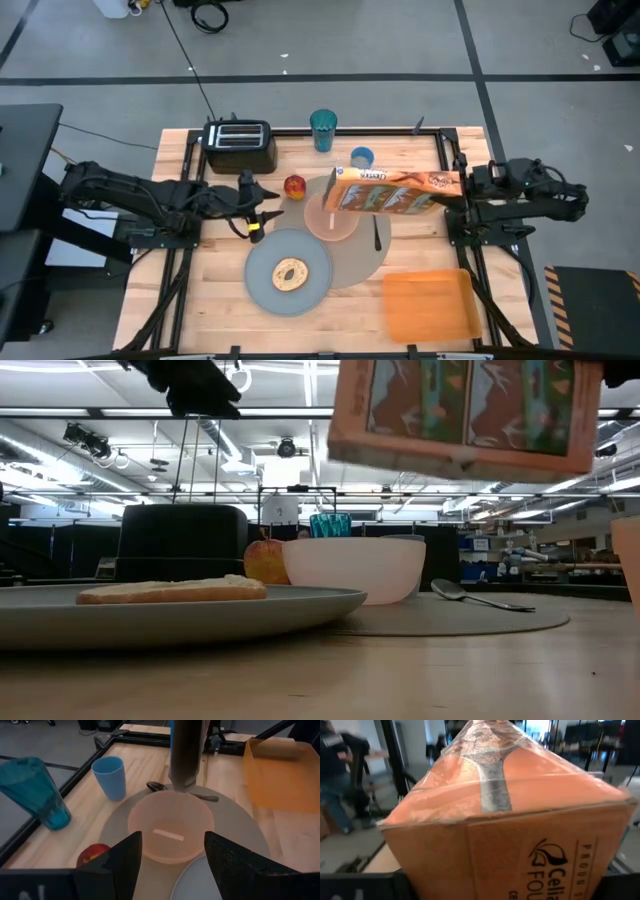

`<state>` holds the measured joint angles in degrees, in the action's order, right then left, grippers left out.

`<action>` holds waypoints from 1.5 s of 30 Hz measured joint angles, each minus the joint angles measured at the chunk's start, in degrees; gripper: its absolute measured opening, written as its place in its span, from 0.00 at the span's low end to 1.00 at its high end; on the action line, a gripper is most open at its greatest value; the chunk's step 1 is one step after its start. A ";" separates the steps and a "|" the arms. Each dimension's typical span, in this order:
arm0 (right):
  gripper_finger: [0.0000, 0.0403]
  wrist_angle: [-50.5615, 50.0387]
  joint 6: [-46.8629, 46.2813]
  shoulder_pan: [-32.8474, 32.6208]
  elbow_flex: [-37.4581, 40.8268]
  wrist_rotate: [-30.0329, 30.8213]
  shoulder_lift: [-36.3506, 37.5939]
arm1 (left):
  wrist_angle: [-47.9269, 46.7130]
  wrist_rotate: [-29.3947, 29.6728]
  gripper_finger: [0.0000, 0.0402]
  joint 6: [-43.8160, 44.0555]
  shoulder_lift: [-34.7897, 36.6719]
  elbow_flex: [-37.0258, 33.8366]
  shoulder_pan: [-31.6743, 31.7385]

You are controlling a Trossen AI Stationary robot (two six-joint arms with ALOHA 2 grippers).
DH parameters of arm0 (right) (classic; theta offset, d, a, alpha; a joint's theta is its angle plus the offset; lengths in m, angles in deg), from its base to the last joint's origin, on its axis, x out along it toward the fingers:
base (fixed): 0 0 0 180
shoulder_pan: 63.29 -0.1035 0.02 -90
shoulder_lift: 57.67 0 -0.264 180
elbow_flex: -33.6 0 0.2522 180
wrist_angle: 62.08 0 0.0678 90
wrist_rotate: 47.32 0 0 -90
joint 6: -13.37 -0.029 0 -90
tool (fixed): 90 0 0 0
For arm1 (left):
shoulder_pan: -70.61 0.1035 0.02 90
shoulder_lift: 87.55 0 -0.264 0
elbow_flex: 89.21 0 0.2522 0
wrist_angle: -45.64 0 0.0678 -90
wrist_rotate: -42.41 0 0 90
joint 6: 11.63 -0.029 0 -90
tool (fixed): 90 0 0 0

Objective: Arrange a breakfast setting

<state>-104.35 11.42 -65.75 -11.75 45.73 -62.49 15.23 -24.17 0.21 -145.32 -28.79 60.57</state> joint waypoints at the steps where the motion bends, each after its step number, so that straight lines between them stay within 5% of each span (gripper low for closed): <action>1: 0.54 -2.03 -0.02 -0.02 -1.00 0.00 -0.55 | 1.24 0.01 0.55 0.02 0.01 -1.06 0.01; 27: 0.54 -20.99 9.07 -0.02 -27.53 0.28 -38.75 | 3.46 -0.05 0.55 5.64 0.02 -6.98 0.00; 45: 0.54 -24.76 9.37 -0.20 -36.76 1.66 -47.30 | 3.46 -0.07 0.55 5.64 0.02 -6.98 -0.13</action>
<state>-129.10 20.79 -65.95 -48.50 47.39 -109.78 18.69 -24.23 5.85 -145.31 -35.76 60.44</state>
